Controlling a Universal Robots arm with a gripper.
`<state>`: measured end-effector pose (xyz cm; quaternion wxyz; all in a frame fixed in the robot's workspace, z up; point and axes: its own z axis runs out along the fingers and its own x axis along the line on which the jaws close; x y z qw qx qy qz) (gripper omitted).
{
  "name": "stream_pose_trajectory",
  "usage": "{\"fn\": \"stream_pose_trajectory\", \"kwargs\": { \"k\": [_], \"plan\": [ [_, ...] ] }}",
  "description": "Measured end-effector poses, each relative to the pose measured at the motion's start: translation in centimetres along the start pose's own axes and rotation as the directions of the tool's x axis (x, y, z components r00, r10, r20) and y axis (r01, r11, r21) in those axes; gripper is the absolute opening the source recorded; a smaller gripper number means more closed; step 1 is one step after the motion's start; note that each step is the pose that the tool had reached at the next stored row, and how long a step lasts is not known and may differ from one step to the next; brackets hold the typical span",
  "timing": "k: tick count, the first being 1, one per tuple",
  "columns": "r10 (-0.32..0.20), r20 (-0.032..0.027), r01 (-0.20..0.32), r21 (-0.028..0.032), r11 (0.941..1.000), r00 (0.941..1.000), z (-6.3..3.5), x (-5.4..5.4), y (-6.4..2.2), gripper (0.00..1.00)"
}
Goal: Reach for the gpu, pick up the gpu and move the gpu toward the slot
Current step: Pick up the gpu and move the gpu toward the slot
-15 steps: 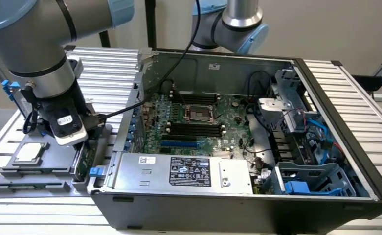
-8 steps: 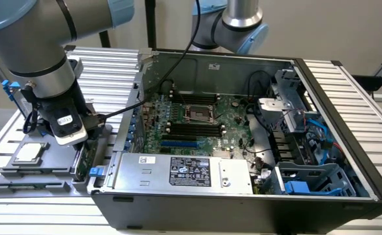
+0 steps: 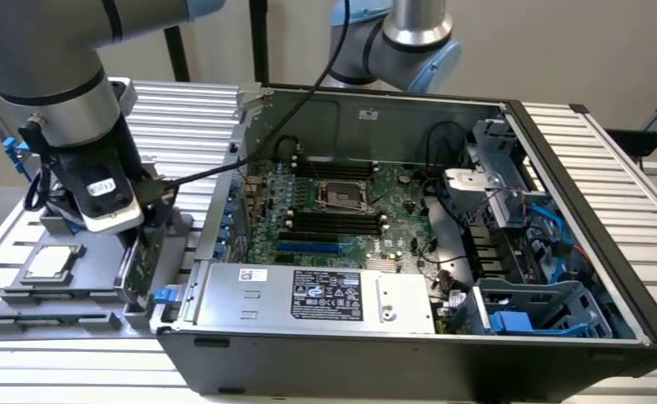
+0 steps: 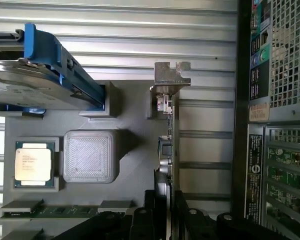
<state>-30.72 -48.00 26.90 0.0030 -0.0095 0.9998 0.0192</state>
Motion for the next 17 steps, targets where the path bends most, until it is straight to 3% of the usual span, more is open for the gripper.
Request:
{"fn": "stream_pose_trajectory", "kwargs": {
  "k": [17],
  "plan": [
    [-0.002,-0.0001,0.002,0.0000,1.0000,1.0000,-7.73,-0.3,0.24,0.26]
  ]
}}
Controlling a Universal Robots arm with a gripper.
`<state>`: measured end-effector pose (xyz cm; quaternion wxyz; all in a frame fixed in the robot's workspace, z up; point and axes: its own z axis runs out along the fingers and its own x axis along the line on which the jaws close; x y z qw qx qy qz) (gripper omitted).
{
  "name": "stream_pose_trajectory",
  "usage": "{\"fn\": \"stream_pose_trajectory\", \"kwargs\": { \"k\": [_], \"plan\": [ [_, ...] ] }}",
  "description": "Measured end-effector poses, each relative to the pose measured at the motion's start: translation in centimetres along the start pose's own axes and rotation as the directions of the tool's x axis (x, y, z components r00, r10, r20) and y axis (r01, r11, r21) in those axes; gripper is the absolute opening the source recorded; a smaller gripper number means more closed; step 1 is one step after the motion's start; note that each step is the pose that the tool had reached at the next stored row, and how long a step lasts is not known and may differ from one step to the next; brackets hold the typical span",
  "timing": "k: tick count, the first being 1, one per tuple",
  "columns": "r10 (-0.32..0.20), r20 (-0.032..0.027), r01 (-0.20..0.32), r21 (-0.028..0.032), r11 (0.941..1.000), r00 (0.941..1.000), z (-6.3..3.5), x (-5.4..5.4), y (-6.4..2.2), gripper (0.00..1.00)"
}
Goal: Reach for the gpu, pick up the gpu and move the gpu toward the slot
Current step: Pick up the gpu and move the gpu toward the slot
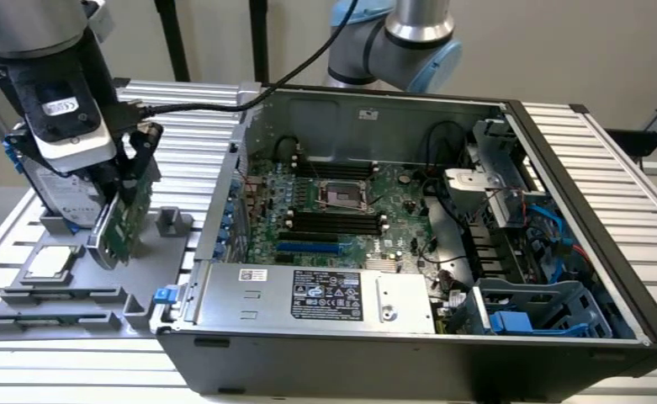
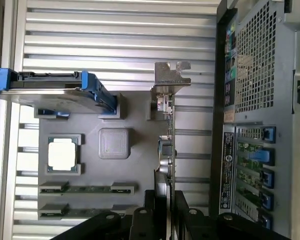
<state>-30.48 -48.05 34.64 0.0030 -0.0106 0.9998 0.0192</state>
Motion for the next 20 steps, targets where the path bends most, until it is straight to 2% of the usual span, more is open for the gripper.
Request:
{"fn": "stream_pose_trajectory", "kwargs": {
  "k": [4,9,15,20],
  "plan": [
    [-0.004,-0.0005,0.004,0.0000,1.0000,1.0000,-1.81,-0.7,0.01,0.26],
    [-0.011,-0.0015,0.010,-0.0037,0.9999,0.9999,-4.11,-2.1,-0.04,0.26],
    [-0.015,-0.0044,0.015,-0.0128,0.9998,0.9999,-6.73,-4.5,-0.01,0.26],
    [-0.014,-0.0076,0.014,-0.0218,0.9997,0.9999,-8.19,-6.8,0.00,0.26]
  ]
}}
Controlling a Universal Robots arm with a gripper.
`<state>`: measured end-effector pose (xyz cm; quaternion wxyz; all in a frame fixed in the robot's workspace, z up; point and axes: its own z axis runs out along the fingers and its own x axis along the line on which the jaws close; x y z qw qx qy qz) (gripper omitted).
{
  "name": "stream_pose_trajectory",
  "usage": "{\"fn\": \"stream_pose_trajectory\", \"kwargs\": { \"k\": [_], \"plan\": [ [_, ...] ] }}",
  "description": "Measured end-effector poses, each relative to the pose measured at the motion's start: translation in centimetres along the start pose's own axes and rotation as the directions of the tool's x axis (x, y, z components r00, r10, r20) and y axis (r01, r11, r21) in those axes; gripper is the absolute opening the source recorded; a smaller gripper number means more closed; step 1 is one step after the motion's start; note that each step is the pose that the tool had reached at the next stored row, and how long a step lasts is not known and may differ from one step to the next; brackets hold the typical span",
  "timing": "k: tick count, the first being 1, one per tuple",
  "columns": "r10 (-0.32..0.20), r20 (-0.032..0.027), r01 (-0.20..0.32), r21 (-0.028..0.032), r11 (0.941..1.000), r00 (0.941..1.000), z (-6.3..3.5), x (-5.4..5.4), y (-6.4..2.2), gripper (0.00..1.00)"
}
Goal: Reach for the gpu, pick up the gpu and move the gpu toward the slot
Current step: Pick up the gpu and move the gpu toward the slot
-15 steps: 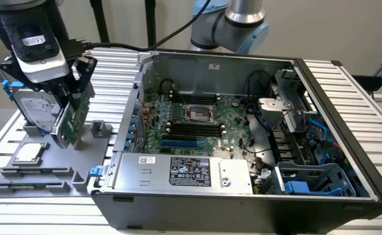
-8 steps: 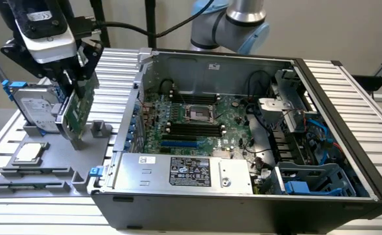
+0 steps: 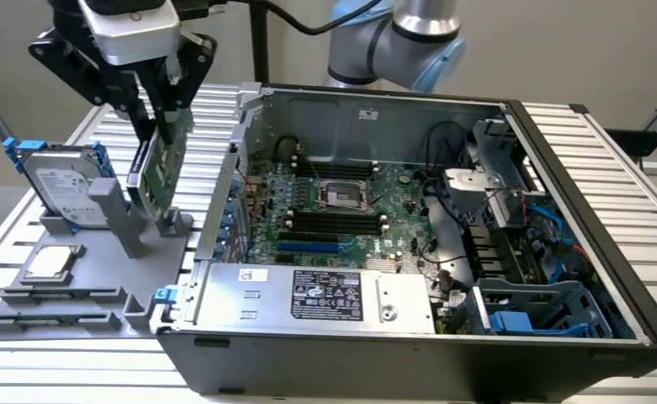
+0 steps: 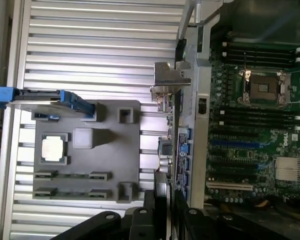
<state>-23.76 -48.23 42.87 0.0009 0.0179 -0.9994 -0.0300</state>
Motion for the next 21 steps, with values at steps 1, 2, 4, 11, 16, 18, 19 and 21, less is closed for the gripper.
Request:
{"fn": "stream_pose_trajectory", "kwargs": {
  "k": [1,2,4,11,16,18,19,21],
  "plan": [
    [0.000,0.0000,0.000,-0.0027,1.0000,1.0000,-0.17,-0.5,-0.01,0.26],
    [0.000,0.0000,0.000,-0.0051,1.0000,1.0000,-0.30,-0.9,-0.01,0.26],
    [0.000,-0.0001,0.000,-0.0098,1.0000,1.0000,-0.54,-1.8,-0.03,0.26],
    [0.000,0.0000,0.000,-0.0212,0.9998,1.0000,-0.80,-5.0,-0.13,0.26],
    [0.000,-0.0001,0.000,-0.0250,0.9997,1.0000,-0.81,-7.3,-0.22,0.26],
    [0.000,-0.0002,0.000,-0.0255,0.9997,1.0000,-0.82,-8.2,-0.25,0.26],
    [0.000,-0.0003,0.000,-0.0256,0.9997,1.0000,-0.81,-8.6,-0.26,0.26],
    [0.000,-0.0007,0.000,-0.0257,0.9997,1.0000,-0.82,-9.6,-0.29,0.26]
  ]
}}
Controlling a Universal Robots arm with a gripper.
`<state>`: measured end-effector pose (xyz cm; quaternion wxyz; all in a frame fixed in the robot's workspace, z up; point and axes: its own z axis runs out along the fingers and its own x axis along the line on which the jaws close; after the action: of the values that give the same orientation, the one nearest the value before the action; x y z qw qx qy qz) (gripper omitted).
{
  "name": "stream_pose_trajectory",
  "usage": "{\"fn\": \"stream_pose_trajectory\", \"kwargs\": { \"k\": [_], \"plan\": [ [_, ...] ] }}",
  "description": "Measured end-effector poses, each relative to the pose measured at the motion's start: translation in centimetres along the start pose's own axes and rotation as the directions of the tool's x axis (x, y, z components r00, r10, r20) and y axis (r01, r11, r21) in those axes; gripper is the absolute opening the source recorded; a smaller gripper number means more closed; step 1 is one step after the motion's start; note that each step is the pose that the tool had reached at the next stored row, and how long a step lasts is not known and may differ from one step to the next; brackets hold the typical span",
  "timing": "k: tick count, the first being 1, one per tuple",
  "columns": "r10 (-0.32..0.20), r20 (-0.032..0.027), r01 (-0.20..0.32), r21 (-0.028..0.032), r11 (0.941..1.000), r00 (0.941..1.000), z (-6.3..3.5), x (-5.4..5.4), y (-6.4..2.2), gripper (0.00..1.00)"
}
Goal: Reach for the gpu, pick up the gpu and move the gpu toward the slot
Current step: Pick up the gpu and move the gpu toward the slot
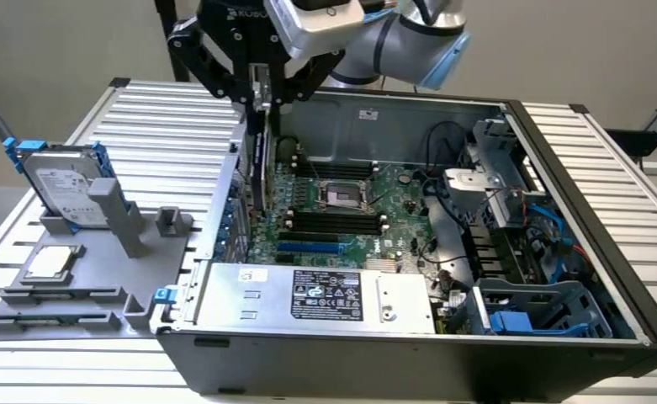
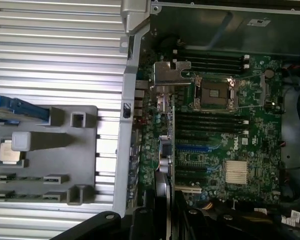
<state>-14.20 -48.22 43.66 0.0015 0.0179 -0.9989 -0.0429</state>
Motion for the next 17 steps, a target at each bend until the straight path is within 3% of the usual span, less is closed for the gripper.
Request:
{"fn": "stream_pose_trajectory", "kwargs": {
  "k": [9,17],
  "plan": [
    [0.000,-0.0023,0.000,-0.0001,1.0000,1.0000,0.13,-4.1,0.08,0.26],
    [0.000,-0.0040,0.000,0.0001,1.0000,1.0000,0.76,-7.6,0.99,0.26]
  ]
}}
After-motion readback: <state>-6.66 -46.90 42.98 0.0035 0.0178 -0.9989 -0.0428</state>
